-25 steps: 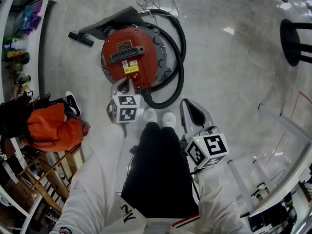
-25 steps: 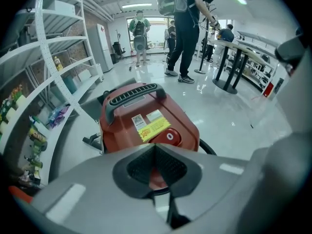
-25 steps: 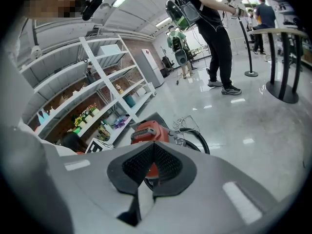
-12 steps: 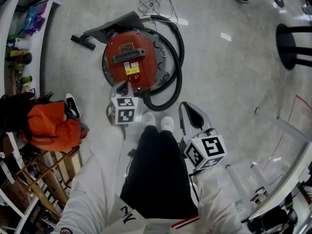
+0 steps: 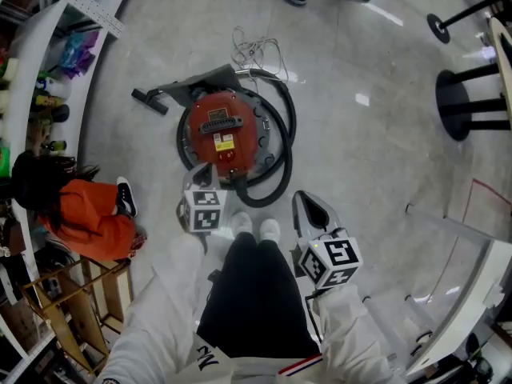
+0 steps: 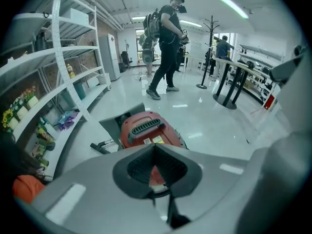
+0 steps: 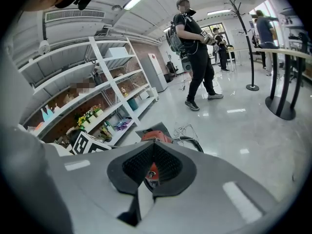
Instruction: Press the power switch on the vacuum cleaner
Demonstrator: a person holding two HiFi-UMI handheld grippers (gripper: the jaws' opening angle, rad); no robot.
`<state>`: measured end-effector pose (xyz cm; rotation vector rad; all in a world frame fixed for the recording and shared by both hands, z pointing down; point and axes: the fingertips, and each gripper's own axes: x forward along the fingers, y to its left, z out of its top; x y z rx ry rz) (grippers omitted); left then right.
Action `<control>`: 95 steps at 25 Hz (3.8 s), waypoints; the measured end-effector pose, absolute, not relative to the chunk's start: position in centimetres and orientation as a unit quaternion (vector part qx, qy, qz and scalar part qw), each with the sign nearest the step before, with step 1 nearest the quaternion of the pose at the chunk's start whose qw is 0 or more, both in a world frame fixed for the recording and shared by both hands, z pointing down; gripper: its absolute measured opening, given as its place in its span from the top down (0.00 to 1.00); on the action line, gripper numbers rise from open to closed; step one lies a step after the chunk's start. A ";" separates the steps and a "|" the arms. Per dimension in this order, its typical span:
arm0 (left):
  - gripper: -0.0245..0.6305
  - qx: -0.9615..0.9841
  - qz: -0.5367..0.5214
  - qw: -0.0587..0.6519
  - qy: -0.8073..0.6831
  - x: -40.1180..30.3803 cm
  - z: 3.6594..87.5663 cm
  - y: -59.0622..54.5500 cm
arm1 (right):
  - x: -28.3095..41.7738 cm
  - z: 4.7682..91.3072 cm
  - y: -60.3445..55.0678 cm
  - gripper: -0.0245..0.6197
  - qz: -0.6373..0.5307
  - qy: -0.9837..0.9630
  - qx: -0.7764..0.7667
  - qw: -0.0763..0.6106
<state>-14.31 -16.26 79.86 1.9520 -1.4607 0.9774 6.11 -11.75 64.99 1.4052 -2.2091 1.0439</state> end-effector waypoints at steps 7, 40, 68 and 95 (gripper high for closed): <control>0.96 0.720 0.337 0.239 -0.557 -14.7 72.5 -16.6 | 6.2 60.8 -11.9 0.96 0.352 -0.781 0.490 0.161; 0.96 0.757 0.201 0.153 -0.603 -14.5 44.2 -15.1 | 5.0 42.8 -13.5 0.96 0.271 -0.835 0.462 0.128; 0.96 0.759 0.180 0.123 -0.613 -11.3 38.9 -10.1 | 6.8 38.8 -11.1 0.96 0.253 -0.858 0.438 0.094; 0.96 0.779 0.158 0.119 -0.595 -15.5 38.6 2.2 | 2.9 37.5 1.1 0.96 0.227 -0.853 0.459 0.095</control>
